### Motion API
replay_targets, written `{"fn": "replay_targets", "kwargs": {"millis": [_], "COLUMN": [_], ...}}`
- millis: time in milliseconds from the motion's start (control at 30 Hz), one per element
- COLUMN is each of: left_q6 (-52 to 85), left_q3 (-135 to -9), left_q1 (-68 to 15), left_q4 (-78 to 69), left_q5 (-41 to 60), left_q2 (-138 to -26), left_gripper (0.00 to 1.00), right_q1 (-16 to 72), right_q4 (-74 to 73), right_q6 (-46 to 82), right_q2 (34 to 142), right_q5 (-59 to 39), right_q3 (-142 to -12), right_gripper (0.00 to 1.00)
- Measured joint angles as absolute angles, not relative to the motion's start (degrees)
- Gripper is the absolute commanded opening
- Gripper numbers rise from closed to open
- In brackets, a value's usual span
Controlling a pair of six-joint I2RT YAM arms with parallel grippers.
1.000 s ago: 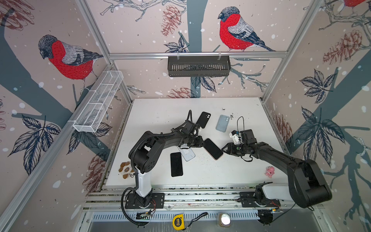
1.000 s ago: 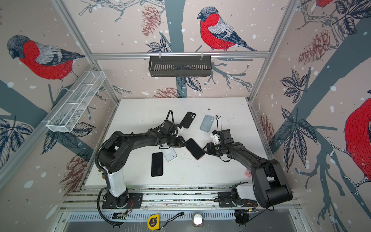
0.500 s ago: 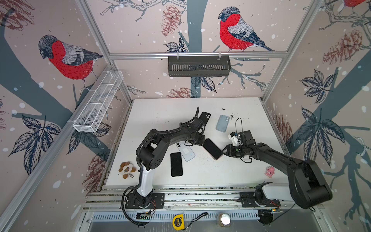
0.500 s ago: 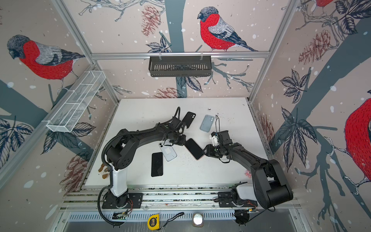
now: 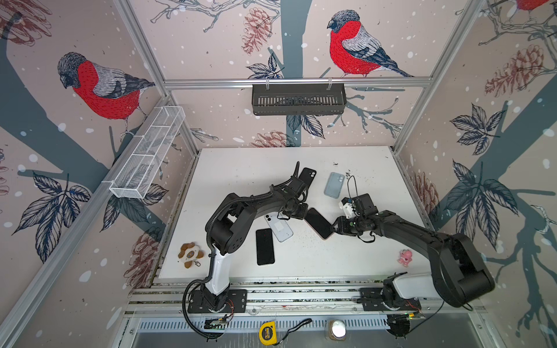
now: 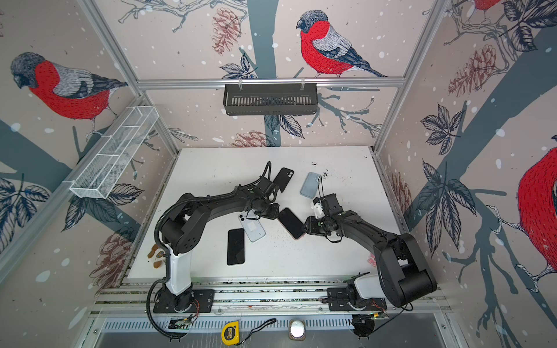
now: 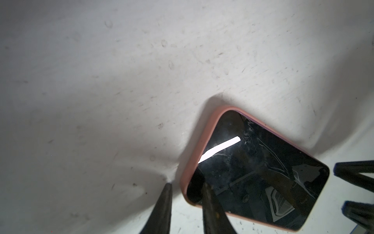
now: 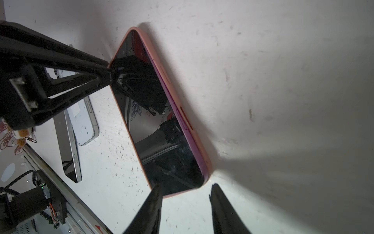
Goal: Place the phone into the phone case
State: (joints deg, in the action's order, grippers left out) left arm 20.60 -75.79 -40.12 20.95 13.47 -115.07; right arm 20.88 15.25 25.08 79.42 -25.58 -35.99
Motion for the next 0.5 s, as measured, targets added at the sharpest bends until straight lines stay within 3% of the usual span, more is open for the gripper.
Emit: {"fn": "replay_targets", "kwargs": {"millis": [500], "left_q6": [20.6], "left_q3": [-74.9], "left_q1": [-40.1], "left_q4": [19.5], "left_q5": [13.9], "left_q2": [-114.8], "left_gripper": [0.27], "right_q1": [23.5], "right_q4": [18.0], "right_q6": [24.2], "right_q2": [83.5], "right_q5": [-19.0], "right_q3": [-39.7], "right_gripper": [0.11]}}
